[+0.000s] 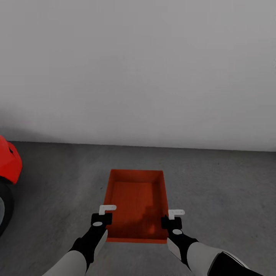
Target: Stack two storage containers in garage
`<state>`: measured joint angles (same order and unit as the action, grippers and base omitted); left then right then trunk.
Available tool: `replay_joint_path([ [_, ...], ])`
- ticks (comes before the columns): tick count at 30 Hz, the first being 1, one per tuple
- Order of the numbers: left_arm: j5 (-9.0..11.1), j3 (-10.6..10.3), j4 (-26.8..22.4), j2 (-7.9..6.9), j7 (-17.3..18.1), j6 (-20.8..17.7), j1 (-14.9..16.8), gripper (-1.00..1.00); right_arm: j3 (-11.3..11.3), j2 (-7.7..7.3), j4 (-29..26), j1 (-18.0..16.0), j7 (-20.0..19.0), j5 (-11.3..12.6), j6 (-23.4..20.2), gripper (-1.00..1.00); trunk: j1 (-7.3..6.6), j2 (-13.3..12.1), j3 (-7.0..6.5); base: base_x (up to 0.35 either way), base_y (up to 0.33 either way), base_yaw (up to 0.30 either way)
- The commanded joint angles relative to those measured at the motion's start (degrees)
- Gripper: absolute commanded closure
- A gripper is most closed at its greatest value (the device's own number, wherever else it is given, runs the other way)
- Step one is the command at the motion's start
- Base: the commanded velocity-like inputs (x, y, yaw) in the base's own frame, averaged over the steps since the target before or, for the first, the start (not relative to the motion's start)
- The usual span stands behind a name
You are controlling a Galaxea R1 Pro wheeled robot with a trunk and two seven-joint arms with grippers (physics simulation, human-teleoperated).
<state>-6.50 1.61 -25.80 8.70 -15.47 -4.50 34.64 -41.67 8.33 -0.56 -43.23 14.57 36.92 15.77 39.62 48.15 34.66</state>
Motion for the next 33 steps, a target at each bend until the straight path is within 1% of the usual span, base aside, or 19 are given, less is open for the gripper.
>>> replay_joint_path([
  [1,2.5,1.5,-0.2,0.09,-0.4,-0.5,0.0,1.00,3.6,1.25,-0.8,0.0,-0.2,0.0,0.1,1.00,0.01,0.0,0.04,0.000,0.000,-0.001],
  [7,2.6,1.5,-0.1,0.09,-0.4,-0.5,0.0,1.00,3.6,1.25,-0.8,0.0,-0.2,0.0,0.1,1.00,0.01,0.0,0.04,0.006,0.000,0.000],
  [11,2.6,1.5,0.0,0.09,-0.3,-0.5,0.0,1.00,3.5,1.29,-0.8,0.0,-0.2,0.0,0.1,1.00,0.01,0.0,0.04,0.147,0.000,0.000],
  [33,2.5,1.4,0.1,0.03,-0.3,-0.5,0.0,1.00,3.6,1.31,-0.8,0.0,-0.2,0.0,0.2,1.00,0.01,0.0,0.04,0.241,0.000,0.000],
])
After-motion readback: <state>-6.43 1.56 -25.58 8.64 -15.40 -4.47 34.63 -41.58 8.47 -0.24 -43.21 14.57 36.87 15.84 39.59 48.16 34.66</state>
